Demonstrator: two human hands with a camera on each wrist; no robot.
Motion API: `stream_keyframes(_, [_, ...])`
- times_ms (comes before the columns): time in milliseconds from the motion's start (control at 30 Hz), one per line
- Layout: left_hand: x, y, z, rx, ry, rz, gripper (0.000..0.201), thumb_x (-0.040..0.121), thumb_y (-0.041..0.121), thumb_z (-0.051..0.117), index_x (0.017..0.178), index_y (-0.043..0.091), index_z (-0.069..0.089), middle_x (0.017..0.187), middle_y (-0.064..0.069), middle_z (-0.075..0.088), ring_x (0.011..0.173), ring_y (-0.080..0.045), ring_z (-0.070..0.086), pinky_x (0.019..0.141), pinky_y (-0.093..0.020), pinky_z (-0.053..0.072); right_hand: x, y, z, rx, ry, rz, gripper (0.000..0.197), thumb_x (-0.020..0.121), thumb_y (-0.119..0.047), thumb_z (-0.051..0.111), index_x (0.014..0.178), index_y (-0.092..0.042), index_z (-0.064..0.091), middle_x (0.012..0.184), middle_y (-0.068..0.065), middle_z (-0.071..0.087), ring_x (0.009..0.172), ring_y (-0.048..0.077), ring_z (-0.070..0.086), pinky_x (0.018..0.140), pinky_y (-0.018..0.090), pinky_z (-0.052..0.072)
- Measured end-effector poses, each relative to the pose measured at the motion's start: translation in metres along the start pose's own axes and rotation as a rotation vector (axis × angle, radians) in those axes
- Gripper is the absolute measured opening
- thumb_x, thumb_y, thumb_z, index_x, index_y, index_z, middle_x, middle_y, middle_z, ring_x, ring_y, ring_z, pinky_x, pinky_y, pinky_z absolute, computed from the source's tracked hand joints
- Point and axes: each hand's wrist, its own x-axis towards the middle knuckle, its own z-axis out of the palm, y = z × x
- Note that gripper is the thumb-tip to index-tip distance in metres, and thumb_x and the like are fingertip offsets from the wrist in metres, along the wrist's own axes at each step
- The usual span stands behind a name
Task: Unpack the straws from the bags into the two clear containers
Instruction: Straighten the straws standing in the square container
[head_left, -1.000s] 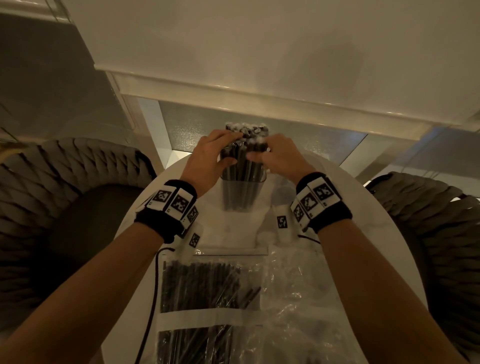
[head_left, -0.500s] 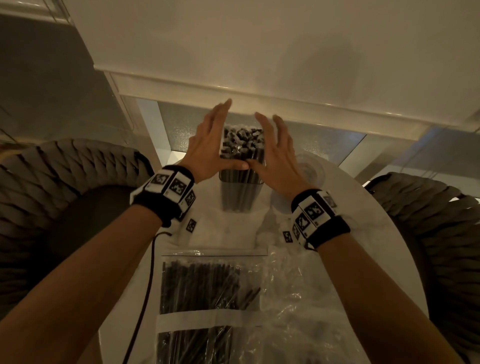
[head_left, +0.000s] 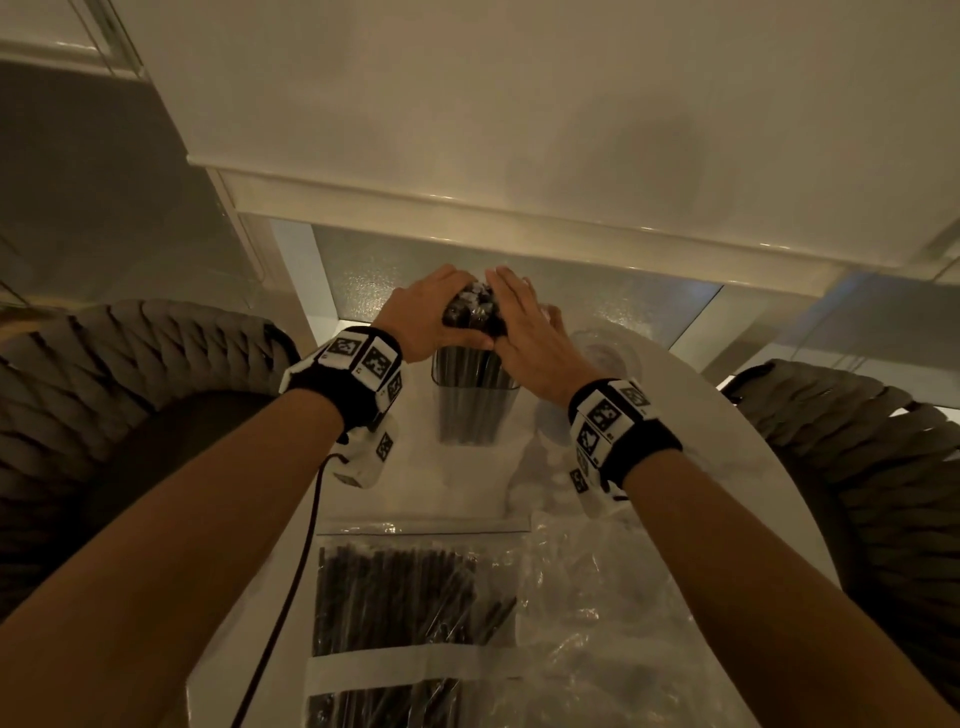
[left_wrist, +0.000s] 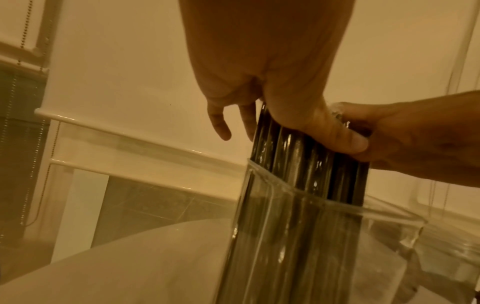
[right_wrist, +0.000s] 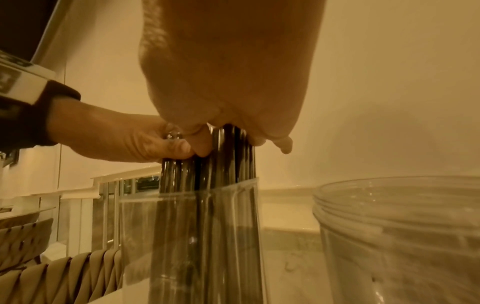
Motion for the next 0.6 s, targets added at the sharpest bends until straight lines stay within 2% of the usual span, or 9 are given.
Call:
stream_keyframes(67, [-0.003,0.003,-0.001,-0.039,0.001,-0.028,0.078,0.065,0.055,0.075,0.128,0.02,0.045,0.123,-0.002,0.05,0.11,-0.024,0.054,0.098,-0.053,0.042,-0.002,-0.002,-0.006,-0.016,-0.031,0.011,0.069,0.097,-0.022,0.041,0.153,-0.022,0.0,0.162,0.0,-0.005,0.148,0.033,-0.004,0.113,0.067,0.004])
stream_keyframes(233, [-0.012,0.013,-0.009,-0.083,0.032,-0.037,0.094,0.065,0.053,0.076,0.141,0.023,0.029,0.141,-0.002,0.039,0.126,-0.023,0.045,0.103,-0.056,0.039,-0.008,-0.003,-0.016,-0.057,-0.039,-0.007,0.079,0.093,-0.01,0.042,0.151,-0.035,-0.006,0.161,-0.003,-0.015,0.146,0.041,-0.006,0.107,0.072,0.002])
stream_keyframes(367, [-0.019,0.023,-0.017,-0.034,0.041,-0.04,0.093,0.067,0.054,0.074,0.143,0.026,0.028,0.146,0.0,0.034,0.132,-0.022,0.04,0.105,-0.058,0.034,-0.012,-0.003,-0.024,-0.08,-0.031,-0.018,0.086,0.091,-0.006,0.046,0.148,-0.042,-0.007,0.16,-0.005,-0.019,0.145,0.045,-0.005,0.107,0.074,0.004])
stream_keyframes(533, [-0.031,0.035,-0.033,0.005,0.08,-0.023,0.091,0.071,0.061,0.067,0.145,0.027,0.025,0.149,0.0,0.031,0.134,-0.023,0.038,0.105,-0.06,0.032,-0.026,-0.019,-0.052,-0.008,0.045,0.002,0.084,0.086,0.007,0.04,0.151,-0.035,0.006,0.162,0.0,-0.012,0.145,0.044,-0.005,0.108,0.07,0.003])
stream_keyframes(600, [-0.036,0.04,-0.043,-0.034,0.136,-0.001,0.089,0.072,0.065,0.061,0.144,0.024,0.027,0.146,-0.003,0.033,0.132,-0.024,0.039,0.105,-0.059,0.035,-0.029,-0.025,-0.065,0.013,0.121,-0.034,0.077,0.086,0.008,0.04,0.149,-0.031,0.018,0.162,0.004,-0.006,0.146,0.042,0.005,0.11,0.071,0.01])
